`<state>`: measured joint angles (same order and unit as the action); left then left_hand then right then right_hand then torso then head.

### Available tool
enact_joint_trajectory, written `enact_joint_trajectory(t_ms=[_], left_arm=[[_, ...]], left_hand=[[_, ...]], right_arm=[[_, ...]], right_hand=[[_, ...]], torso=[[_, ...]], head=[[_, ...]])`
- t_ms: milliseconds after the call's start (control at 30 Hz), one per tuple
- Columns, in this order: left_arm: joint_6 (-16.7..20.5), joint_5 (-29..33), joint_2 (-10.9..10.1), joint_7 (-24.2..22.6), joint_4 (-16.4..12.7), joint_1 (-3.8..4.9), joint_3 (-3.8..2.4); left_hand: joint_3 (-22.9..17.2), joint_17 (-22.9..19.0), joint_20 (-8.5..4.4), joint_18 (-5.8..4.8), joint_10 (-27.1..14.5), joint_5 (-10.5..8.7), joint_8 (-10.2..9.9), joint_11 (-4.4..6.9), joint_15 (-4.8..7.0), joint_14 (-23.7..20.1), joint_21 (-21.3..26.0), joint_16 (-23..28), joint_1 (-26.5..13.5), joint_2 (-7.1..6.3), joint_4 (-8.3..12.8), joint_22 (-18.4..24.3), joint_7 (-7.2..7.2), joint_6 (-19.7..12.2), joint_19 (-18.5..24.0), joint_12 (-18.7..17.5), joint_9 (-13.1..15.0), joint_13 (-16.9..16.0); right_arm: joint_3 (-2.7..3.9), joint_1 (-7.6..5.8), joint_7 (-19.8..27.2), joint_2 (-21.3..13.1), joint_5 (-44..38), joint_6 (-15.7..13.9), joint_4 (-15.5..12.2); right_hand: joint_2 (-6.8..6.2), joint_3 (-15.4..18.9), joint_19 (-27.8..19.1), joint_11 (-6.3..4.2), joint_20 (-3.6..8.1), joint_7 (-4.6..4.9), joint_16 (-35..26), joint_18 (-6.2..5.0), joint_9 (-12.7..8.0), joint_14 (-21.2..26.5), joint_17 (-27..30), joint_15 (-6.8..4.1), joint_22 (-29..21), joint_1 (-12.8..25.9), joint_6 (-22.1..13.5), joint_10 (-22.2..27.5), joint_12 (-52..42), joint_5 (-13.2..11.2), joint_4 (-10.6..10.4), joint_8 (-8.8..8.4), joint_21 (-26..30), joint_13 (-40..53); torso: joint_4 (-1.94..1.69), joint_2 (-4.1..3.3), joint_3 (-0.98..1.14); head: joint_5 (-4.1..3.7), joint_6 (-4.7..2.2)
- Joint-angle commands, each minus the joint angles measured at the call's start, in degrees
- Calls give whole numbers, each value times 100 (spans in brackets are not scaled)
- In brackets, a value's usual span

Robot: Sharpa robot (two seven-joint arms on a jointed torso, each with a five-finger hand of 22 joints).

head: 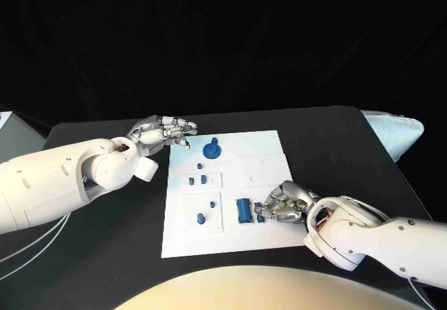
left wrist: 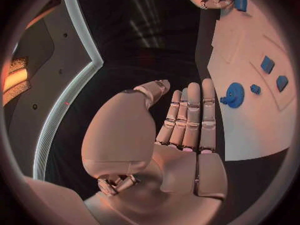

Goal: Assemble the parts on the task board

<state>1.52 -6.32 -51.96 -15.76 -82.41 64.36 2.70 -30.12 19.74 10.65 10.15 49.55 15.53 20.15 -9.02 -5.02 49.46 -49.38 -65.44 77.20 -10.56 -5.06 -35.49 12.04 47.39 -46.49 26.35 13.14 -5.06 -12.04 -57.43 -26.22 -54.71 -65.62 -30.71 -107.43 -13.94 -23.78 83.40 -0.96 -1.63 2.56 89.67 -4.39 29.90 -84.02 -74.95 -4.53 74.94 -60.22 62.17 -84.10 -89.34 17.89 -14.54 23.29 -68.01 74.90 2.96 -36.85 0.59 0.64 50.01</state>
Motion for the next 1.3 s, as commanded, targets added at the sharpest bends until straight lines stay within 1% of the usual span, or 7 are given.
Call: enact_joint_trajectory(t_ms=[33, 200, 333, 467, 1067, 1200, 1300], left_arm=[[-99, -18, 5, -24, -9, 0, -3], [-98, -19, 8, -23, -6, 0, -3], [-97, -19, 8, -23, -4, 0, -3], [-97, -19, 8, -24, -2, 0, -3], [-100, -20, 11, -30, 2, 0, -3], [-96, -19, 15, -39, 15, 0, -3], [-79, -9, 24, -63, 34, 0, -3]], left_hand=[[-5, 8, 6, 32, -35, 2, 20, 12, -15, -45, 24, -39, 25, 36, -24, 7, -7, -50, -35, 38, -1, 6], [-5, 8, 6, 32, -35, 2, 20, 12, -15, -45, 24, -39, 25, 36, -24, 7, -7, -50, -35, 38, -1, 6], [-5, 8, 6, 32, -35, 2, 20, 12, -15, -45, 24, -39, 25, 36, -24, 7, -7, -50, -35, 38, -1, 6], [-5, 8, 6, 32, -35, 2, 20, 12, -15, -45, 24, -39, 25, 36, -24, 7, -7, -50, -35, 38, -1, 6], [-13, 7, 6, 33, -44, 5, 27, 12, -15, -52, 28, -43, 34, 38, -18, 9, -7, -54, -40, 45, -2, 8], [-13, 7, 6, 33, -44, 5, 27, 12, -15, -52, 28, -43, 34, 38, -18, 9, -7, -54, -40, 45, -2, 8], [-13, 7, 6, 33, -44, 5, 27, 12, -15, -52, 28, -43, 34, 38, -18, 9, -7, -54, -40, 45, -2, 8]], right_arm=[[-3, 10, 89, -15, -55, 100, -23], [-3, 11, 156, -67, -77, 175, -6], [-3, 11, 214, -113, -155, 344, 1], [-3, 12, 218, -142, -277, 496, 5], [-3, 54, 236, -153, -546, 368, 129], [-1, 52, 677, -219, -196, 190, 86], [1, 19, 1317, -287, 302, 92, 69]], right_hand=[[10, 31, 32, -44, 14, 14, 33, 28, 8, -598, -1505, -24, 525, 31, 24, -568, -8, 45, 2, 3, 10, 1482], [3, 61, 28, -57, 21, -1, 33, 24, 13, -598, -1505, -36, 524, -185, 16, -564, 4, -38, 135, 9, 34, 1477], [-12, 148, 9, -55, 21, 11, 33, 14, -8, -598, -1505, -30, 508, -584, -14, -543, 58, -896, 378, -14, 111, 1452], [13, 400, 14, -42, 11, 14, 33, 17, -48, -598, -1505, -23, 520, -797, -4, -539, 67, -1242, 434, -45, 114, 1449], [140, 661, 33, -53, 15, 3, 33, 21, -114, -598, -1505, -30, 547, -1019, 59, -537, 75, -1282, 365, -77, 105, 1446], [144, 906, 21, -43, 10, 14, 33, 12, -136, -598, -1505, -23, 532, -982, 53, -525, 109, -1193, 198, -91, 166, 1431], [206, 1044, -159, 74, -42, 163, -63, -77, -229, -551, -1323, 63, 296, -1091, -285, -373, 483, -1168, 101, -303, 761, 1265]], torso=[[-2, -1, 1], [-1, 2, 1], [-2, 0, 1], [2, -1, 3], [-2, 2, -1], [-5, 8, 0], [-3, 21, -8]], head=[[0, -1], [-3, -1], [-1, -1], [1, -1], [13, -1], [12, -1], [12, -1]])
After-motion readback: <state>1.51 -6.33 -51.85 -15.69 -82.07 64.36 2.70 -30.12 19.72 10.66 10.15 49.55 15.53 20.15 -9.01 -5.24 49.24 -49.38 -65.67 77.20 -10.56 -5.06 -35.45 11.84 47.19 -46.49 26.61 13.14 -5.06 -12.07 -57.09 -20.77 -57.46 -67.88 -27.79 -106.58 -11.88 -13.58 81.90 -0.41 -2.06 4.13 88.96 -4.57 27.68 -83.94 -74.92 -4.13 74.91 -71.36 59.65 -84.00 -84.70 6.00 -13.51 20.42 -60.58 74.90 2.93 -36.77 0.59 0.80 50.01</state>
